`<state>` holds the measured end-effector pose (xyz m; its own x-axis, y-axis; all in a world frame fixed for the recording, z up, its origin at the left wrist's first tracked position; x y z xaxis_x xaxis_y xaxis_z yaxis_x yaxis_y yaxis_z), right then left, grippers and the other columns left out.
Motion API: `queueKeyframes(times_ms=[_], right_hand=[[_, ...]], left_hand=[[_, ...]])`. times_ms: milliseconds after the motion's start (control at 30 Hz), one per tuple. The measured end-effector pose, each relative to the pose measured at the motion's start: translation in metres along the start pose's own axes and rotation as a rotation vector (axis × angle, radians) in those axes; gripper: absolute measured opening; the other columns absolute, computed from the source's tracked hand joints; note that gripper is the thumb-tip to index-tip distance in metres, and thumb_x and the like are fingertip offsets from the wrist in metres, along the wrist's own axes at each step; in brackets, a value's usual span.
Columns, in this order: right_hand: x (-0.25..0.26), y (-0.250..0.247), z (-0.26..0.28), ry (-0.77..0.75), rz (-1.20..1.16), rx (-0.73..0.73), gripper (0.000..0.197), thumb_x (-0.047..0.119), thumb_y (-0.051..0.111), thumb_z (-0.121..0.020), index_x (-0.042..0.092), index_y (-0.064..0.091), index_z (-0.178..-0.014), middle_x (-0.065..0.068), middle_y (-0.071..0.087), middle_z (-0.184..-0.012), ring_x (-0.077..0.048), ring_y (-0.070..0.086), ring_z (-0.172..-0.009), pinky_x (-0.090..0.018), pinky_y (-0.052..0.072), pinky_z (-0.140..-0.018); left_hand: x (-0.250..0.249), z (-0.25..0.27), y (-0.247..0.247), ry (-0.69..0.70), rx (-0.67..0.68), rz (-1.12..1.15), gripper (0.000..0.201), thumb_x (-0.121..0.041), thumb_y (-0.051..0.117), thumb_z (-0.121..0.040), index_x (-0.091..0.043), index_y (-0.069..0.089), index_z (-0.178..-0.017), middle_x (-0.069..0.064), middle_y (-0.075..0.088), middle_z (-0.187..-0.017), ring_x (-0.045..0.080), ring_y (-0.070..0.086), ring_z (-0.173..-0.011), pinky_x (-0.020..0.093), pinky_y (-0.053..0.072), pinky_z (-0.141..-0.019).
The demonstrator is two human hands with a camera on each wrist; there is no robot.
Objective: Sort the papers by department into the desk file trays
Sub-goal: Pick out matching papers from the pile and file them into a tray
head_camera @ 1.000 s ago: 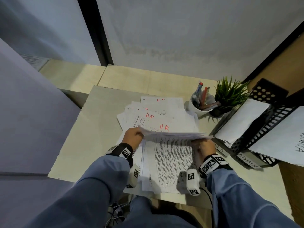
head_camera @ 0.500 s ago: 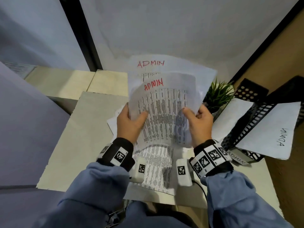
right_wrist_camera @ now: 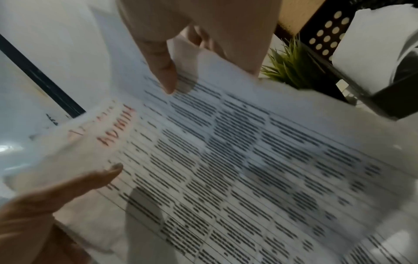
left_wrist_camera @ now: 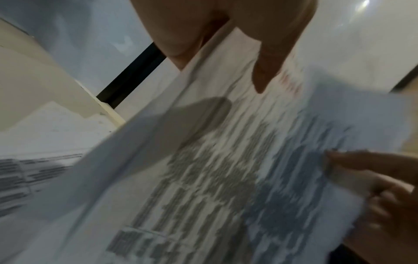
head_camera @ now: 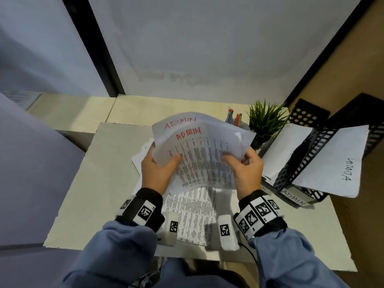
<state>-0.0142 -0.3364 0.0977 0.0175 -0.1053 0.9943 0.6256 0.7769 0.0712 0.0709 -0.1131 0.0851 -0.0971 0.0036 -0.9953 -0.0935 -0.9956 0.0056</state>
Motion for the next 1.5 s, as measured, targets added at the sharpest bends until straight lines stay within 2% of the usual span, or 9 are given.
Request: queueKeyframes(times_ms=[333, 500, 667, 867, 967, 1133, 1267, 1400, 1500], right_hand=[[-0.002, 0.000, 0.009, 0.015, -0.032, -0.052, 0.027, -0.007, 0.066, -0.079, 0.019, 0.062, -0.086, 0.003, 0.065, -0.081, 0.000, 0.066, -0.073, -0.013, 0.054, -0.063], [-0.045, -0.009, 0.018, 0.236, 0.104, -0.062, 0.026, -0.006, 0.062, -0.081, 0.020, 0.060, -0.078, 0.003, 0.062, -0.078, -0.015, 0.061, -0.078, -0.025, 0.055, -0.072], [-0.008, -0.046, 0.004, 0.155, 0.038, -0.117, 0.020, 0.000, 0.061, -0.085, 0.008, 0.065, -0.102, 0.006, 0.068, -0.086, 0.005, 0.066, -0.069, -0.008, 0.053, -0.061], [0.056, -0.169, -0.001, -0.108, 0.207, -0.488, 0.032, 0.008, 0.068, -0.082, 0.006, 0.062, -0.113, -0.010, 0.064, -0.098, -0.017, 0.061, -0.087, -0.027, 0.051, -0.079], [0.057, -0.243, 0.011, -0.037, 0.389, -0.815, 0.054, 0.024, 0.070, -0.081, 0.011, 0.051, -0.130, -0.014, 0.048, -0.128, -0.026, 0.050, -0.117, -0.043, 0.047, -0.098], [0.013, -0.284, 0.012, 0.467, 0.434, -0.709, 0.064, 0.036, 0.074, -0.075, -0.006, 0.056, -0.120, -0.025, 0.056, -0.124, -0.037, 0.054, -0.110, -0.044, 0.043, -0.094], [0.020, -0.286, 0.001, 0.298, 0.432, -0.634, 0.016, 0.012, 0.069, -0.075, -0.002, 0.061, -0.070, -0.017, 0.055, -0.069, -0.023, 0.050, -0.064, -0.047, 0.051, -0.068], [0.048, -0.279, -0.009, 0.072, 0.377, -0.538, 0.018, 0.003, 0.056, -0.081, 0.010, 0.051, -0.065, -0.010, 0.059, -0.070, -0.017, 0.049, -0.063, -0.032, 0.045, -0.063], [0.068, -0.271, -0.016, -0.019, 0.406, -0.462, 0.007, 0.019, 0.056, -0.079, 0.014, 0.060, -0.077, -0.017, 0.065, -0.085, -0.025, 0.060, -0.078, -0.042, 0.050, -0.074]], left_hand=[[-0.021, 0.004, 0.017, 0.170, 0.027, 0.003, 0.031, -0.017, 0.074, -0.080, -0.039, 0.059, -0.096, -0.007, 0.068, -0.097, 0.003, 0.066, -0.088, 0.012, 0.053, -0.067], [0.041, 0.011, 0.021, -0.144, 0.088, -0.290, 0.008, -0.027, 0.066, -0.085, -0.023, 0.061, -0.081, 0.009, 0.069, -0.082, 0.038, 0.068, -0.077, 0.040, 0.060, -0.067], [-0.007, 0.014, 0.060, 0.016, 0.320, -0.397, 0.029, -0.026, 0.056, -0.092, -0.019, 0.057, -0.064, 0.002, 0.054, -0.054, 0.010, 0.051, -0.046, 0.010, 0.042, -0.042], [-0.091, 0.042, 0.134, 0.302, 0.528, -0.431, 0.046, -0.019, 0.057, -0.092, -0.005, 0.050, -0.048, -0.003, 0.043, -0.038, 0.015, 0.039, -0.039, 0.017, 0.030, -0.045], [-0.122, 0.060, 0.170, 0.447, 0.580, -0.402, 0.050, -0.011, 0.055, -0.093, -0.026, 0.050, -0.045, -0.008, 0.047, -0.041, 0.009, 0.040, -0.041, 0.013, 0.026, -0.045], [-0.160, 0.092, 0.225, 0.688, 0.601, -0.434, 0.025, 0.006, 0.051, -0.085, -0.016, 0.047, -0.073, -0.021, 0.049, -0.049, -0.010, 0.042, -0.047, 0.005, 0.028, -0.048], [-0.164, 0.102, 0.264, 0.741, 0.617, -0.594, 0.036, -0.006, 0.039, -0.079, -0.017, 0.065, -0.101, -0.005, 0.065, -0.073, 0.006, 0.054, -0.061, 0.021, 0.044, -0.056], [-0.161, 0.115, 0.295, 0.779, 0.614, -0.631, 0.044, -0.004, 0.041, -0.081, -0.017, 0.059, -0.118, 0.008, 0.070, -0.095, 0.026, 0.064, -0.084, 0.033, 0.052, -0.067], [-0.144, 0.126, 0.326, 0.781, 0.655, -0.738, 0.047, 0.000, 0.045, -0.081, -0.012, 0.050, -0.127, 0.014, 0.067, -0.103, 0.032, 0.063, -0.092, 0.042, 0.054, -0.077]])
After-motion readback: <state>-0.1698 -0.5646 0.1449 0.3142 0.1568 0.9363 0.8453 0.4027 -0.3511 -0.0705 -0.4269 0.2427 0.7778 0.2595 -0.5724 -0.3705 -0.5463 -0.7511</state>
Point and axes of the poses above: each hand's wrist, its own z-axis away from the middle knuckle, its own y-axis out of the palm, x = y × z, the point moved 9 cm from there along -z, towards the middle knuckle
